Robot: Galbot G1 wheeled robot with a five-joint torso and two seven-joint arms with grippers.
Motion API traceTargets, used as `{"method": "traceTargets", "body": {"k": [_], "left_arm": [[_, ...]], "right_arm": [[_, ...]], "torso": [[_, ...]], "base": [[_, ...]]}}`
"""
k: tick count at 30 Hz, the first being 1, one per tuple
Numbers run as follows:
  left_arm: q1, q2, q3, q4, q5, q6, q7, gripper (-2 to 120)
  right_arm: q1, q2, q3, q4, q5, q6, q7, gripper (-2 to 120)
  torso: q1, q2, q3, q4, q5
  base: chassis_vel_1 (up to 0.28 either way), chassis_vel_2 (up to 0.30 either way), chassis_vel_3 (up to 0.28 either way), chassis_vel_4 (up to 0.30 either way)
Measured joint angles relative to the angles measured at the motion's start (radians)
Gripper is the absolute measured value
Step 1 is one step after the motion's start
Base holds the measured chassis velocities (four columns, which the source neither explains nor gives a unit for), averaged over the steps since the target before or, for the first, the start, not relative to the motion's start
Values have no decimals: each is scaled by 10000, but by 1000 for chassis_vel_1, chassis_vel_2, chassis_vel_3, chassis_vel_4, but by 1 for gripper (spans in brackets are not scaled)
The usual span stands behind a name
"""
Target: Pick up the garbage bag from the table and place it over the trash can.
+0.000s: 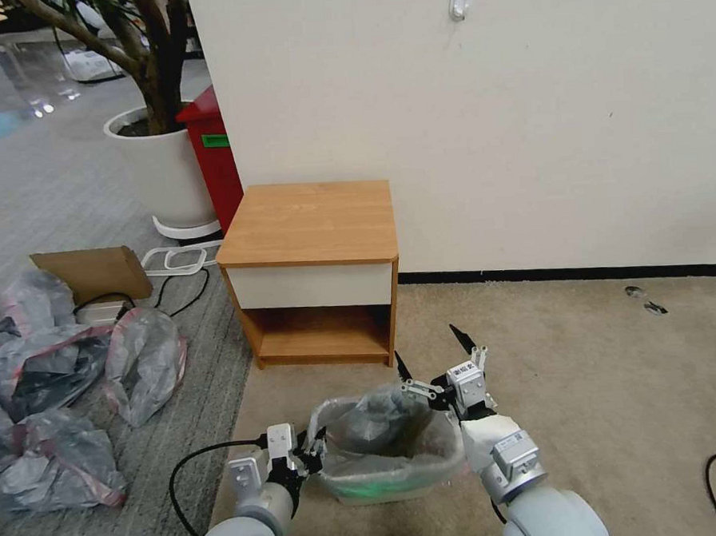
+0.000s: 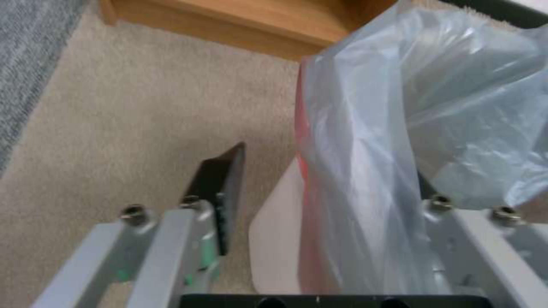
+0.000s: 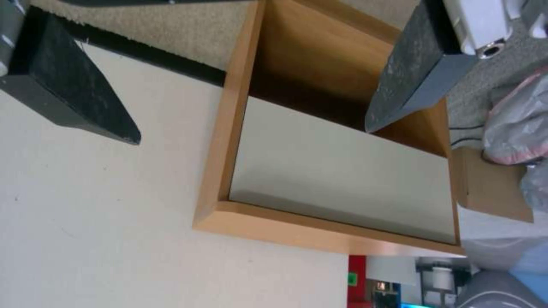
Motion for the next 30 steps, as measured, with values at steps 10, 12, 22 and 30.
{"method": "traceTargets", "body": {"k": [10, 12, 22, 30], "left_arm": [[72, 256, -161, 5, 308, -383, 289, 89], [83, 300, -166, 64, 567, -821, 429, 95], [607, 265, -964, 993, 4019, -7639, 1253, 93], [860, 130, -1576, 1114, 4975, -8388, 1002, 86]], "right_arm": [[-588, 744, 90, -361, 156, 227, 1149, 100], [-679, 798, 183, -386, 159, 297, 1212, 100], [-1214, 1242, 1134, -679, 632, 1070, 1513, 100], [-1337, 1496, 1579, -1141, 644, 1819, 1110, 100]], "torso": [[0, 0, 0, 0, -1], [0, 0, 0, 0, -1], [0, 0, 0, 0, -1], [0, 0, 0, 0, 0]], "base": [[0, 0, 0, 0], [0, 0, 0, 0], [0, 0, 0, 0], [0, 0, 0, 0]]}}
